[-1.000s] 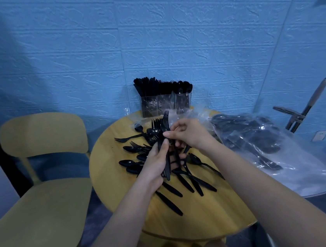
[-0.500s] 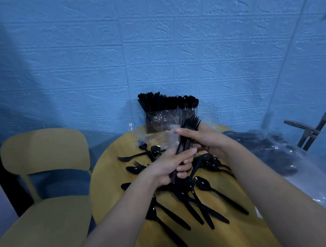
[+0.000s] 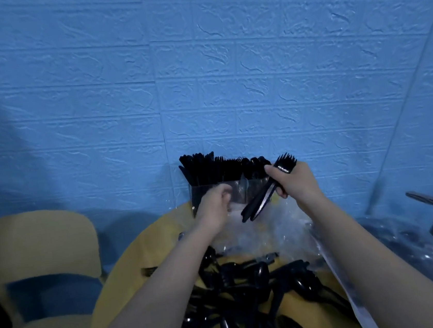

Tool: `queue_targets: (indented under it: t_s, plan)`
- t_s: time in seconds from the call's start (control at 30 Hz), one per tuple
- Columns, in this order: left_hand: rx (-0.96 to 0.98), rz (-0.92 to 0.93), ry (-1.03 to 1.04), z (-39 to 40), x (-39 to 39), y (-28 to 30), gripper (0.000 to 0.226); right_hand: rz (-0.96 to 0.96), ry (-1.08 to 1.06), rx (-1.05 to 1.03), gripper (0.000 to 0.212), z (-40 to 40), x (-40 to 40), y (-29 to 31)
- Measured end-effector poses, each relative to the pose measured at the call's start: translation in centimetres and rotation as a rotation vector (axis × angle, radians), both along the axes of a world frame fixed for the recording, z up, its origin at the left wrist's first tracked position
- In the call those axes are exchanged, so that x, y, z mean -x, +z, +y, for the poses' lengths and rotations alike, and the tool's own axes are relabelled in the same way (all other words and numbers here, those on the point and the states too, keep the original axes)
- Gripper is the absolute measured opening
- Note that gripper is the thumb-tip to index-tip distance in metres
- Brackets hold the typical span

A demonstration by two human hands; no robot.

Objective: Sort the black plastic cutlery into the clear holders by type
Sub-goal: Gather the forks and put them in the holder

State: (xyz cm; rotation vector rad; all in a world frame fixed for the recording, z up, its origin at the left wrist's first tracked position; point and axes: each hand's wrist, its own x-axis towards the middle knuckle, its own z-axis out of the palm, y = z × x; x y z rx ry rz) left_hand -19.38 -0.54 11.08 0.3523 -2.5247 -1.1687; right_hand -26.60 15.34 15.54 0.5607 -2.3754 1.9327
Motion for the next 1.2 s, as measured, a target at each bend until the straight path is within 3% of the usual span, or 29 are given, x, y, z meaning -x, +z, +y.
queue_targets:
  t_s: [0.17,0.33,0.77,0.87,0.97,1.07,1.2]
  plan:
    - [0.495,-0.118,-0.02,-2.4,5.4,-1.5,0.07,0.06,-0.254,0.054,0.029,-2.2,4.8,0.0]
    - [0.754,-0.18,0.056,-2.8,6.8,-1.9,0.061,0.141,-0.3,0.102,0.026,-4.6,6.7,0.1]
    - [0.527,-0.013,0.066,-3.1,6.7,-2.6,0.033,0.299,-0.272,-0.002,0.026,-8.4,8.8,-0.8]
    - [0.477,0.005,0.069,-3.3,6.8,-2.7,0.029,0.383,-0.24,-0.144,0.014,-9.5,8.5,-1.6]
    - [0.418,0.053,0.081,-3.3,6.9,-2.7,0.021,0.482,-0.239,-0.461,0.034,-10.2,8.0,-2.7]
    - [0.383,0.116,0.078,-3.2,6.6,-2.6,0.022,0.714,-0.217,-0.72,0.046,-10.5,8.1,-4.9]
    - [0.363,0.117,0.047,-3.4,6.0,-2.6,0.028,0.828,-0.234,-0.716,0.052,-9.9,7.7,-5.8]
